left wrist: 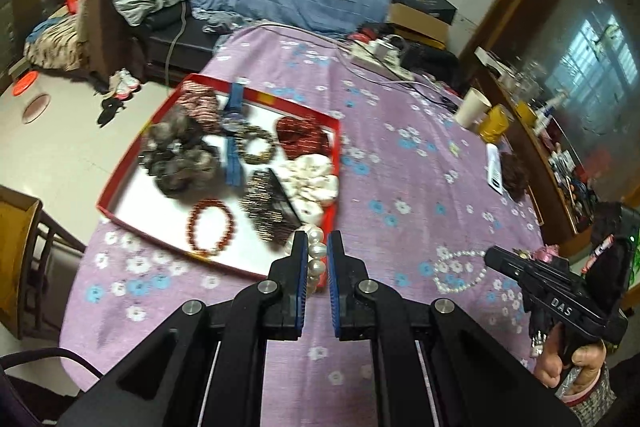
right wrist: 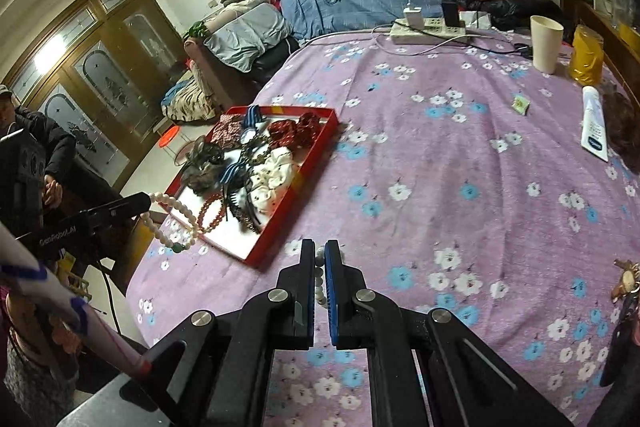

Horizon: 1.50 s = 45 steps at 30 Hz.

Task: Organize jewelry
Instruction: 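Carry both pearl bracelets over the tray, then open both tools to drop the pearl bracelets onto the tray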

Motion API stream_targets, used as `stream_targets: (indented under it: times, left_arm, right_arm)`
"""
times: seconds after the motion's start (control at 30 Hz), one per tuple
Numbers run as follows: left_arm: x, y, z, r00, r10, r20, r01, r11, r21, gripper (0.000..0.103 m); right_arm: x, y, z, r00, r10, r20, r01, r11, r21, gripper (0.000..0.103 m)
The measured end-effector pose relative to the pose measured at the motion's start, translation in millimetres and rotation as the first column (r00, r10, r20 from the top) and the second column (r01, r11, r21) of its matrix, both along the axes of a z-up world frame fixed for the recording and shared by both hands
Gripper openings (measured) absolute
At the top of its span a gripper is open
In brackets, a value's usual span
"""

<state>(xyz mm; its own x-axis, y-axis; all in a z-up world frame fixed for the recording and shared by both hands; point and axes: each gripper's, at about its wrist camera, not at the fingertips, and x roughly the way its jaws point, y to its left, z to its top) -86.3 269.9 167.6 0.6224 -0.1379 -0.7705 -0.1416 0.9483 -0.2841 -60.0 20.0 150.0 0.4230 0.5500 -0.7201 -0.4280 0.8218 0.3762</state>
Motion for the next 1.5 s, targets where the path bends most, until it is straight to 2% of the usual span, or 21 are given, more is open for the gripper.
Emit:
stream_targets:
  times: [0.13, 0.3, 0.5, 0.77, 1.0, 1.1, 1.3, 1.5]
  left_arm:
    - [3, 23, -2, 1.0, 0.025, -0.003, -0.025, 1.0, 0.01, 0.009]
    - [14, 42, -8, 1.0, 0.006, -0.018, -0.005, 0.999, 0.054, 0.009]
    - [29, 71, -17, 0.999, -0.016, -0.039, 0.018, 0.998, 0.053, 0.009]
    - [43, 109, -49, 0.995, -0.032, -0.097, 0.037, 0.998, 0.051, 0.009]
    - [54, 141, -75, 0.991, -0.02, -0.135, 0.029, 0.998, 0.063, 0.009]
    - [59, 152, -83, 0.988, -0.014, -0.151, 0.025, 0.997, 0.072, 0.009]
    - [67, 161, -99, 0.984, -0.021, -0.174, 0.039, 0.994, 0.101, 0.009]
    - [71, 162, -111, 0.981, -0.022, -0.191, 0.043, 0.994, 0.104, 0.009]
  right_arm:
    - [0, 17, 5, 1.0, 0.022, 0.012, -0.022, 1.0, -0.012, 0.005]
    - [5, 42, 12, 1.0, 0.026, 0.015, -0.025, 1.0, -0.012, 0.005]
    - [13, 90, 12, 0.999, 0.049, 0.001, -0.049, 0.999, -0.018, 0.005]
    - [18, 160, 0, 0.994, 0.096, -0.041, -0.097, 0.995, -0.013, 0.005]
    - [23, 215, -17, 0.989, 0.122, -0.083, -0.12, 0.992, 0.028, 0.005]
    - [24, 222, -31, 0.989, 0.102, -0.103, -0.102, 0.995, 0.005, 0.005]
    - [25, 210, -60, 0.988, 0.033, -0.149, -0.042, 0.997, -0.059, 0.006]
    - [24, 199, -75, 0.985, -0.012, -0.17, -0.005, 0.995, -0.1, 0.006]
